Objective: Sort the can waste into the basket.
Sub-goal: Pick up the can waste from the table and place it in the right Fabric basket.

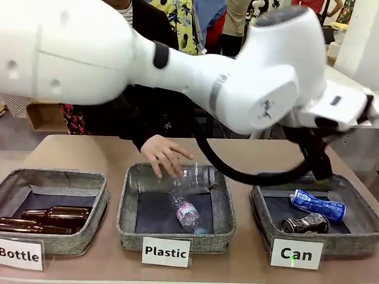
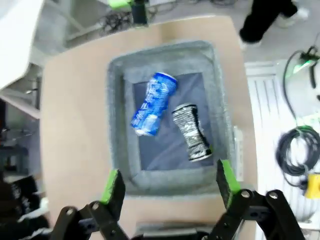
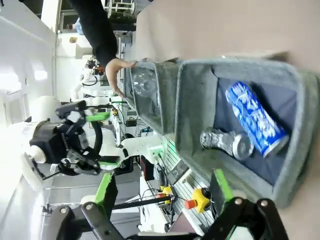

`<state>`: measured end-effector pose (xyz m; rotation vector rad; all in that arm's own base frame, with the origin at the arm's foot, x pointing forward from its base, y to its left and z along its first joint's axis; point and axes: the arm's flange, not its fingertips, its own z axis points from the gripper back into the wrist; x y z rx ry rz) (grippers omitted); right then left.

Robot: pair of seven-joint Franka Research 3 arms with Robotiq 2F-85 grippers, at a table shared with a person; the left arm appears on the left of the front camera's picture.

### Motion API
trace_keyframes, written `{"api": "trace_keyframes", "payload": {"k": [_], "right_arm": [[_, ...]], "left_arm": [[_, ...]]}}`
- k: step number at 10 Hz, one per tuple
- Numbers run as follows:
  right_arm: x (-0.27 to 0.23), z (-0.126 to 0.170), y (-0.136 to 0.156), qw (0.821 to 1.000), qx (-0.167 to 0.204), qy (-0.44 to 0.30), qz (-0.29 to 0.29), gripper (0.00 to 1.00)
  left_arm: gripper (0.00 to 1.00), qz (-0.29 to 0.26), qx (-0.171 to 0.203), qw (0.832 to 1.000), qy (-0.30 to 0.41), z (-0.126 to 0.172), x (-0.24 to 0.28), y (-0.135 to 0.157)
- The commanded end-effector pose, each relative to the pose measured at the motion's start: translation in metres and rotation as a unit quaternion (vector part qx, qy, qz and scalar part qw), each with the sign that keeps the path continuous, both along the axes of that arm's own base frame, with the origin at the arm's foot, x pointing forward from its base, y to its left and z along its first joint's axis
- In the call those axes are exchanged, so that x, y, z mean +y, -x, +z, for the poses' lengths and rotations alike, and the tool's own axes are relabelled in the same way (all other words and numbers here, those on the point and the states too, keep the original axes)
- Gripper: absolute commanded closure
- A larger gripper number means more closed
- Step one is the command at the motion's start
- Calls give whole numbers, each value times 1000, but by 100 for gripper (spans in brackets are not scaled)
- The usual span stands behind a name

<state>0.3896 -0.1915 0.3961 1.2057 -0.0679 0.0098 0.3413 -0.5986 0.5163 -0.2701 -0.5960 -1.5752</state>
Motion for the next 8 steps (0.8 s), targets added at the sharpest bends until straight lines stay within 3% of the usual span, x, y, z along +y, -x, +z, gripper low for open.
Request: {"api": "trace_keyframes", "payload": {"k": [1, 4, 8], "right_arm": [[-15, -2, 7, 999, 4, 1, -37, 0], [-23, -2, 20, 998, -5, -5, -56, 0], [-6, 3, 14, 998, -5, -3, -56, 0]], "left_arm": [[5, 18, 5, 999, 40, 9, 47, 11], [5, 22, 19, 999, 45, 6, 61, -2], [5, 42, 37, 996, 68, 20, 90, -3]]}}
